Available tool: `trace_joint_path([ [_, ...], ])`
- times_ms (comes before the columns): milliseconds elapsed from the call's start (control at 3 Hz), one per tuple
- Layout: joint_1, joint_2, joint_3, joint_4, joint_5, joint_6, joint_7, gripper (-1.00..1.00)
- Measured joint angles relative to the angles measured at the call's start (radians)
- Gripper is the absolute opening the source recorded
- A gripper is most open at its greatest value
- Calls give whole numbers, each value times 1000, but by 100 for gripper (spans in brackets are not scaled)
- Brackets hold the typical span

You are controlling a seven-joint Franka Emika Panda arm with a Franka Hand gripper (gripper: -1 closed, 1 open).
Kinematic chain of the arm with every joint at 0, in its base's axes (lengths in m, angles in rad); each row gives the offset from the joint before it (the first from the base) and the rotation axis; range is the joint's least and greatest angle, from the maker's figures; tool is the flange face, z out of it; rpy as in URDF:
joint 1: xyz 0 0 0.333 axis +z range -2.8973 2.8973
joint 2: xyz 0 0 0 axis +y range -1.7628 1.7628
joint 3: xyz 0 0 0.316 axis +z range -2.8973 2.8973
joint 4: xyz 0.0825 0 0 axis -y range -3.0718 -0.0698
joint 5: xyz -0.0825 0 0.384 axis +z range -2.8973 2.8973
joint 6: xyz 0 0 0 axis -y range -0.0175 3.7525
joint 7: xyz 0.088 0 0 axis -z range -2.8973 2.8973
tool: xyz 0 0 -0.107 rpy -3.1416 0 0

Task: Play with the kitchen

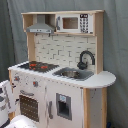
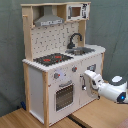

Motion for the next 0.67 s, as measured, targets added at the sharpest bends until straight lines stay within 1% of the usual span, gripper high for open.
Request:
trace_joint_path([
  [333, -21, 0, 14, 0, -1, 15, 96, 100],
  [667, -51, -1, 45, 2, -1, 31, 194, 100],
])
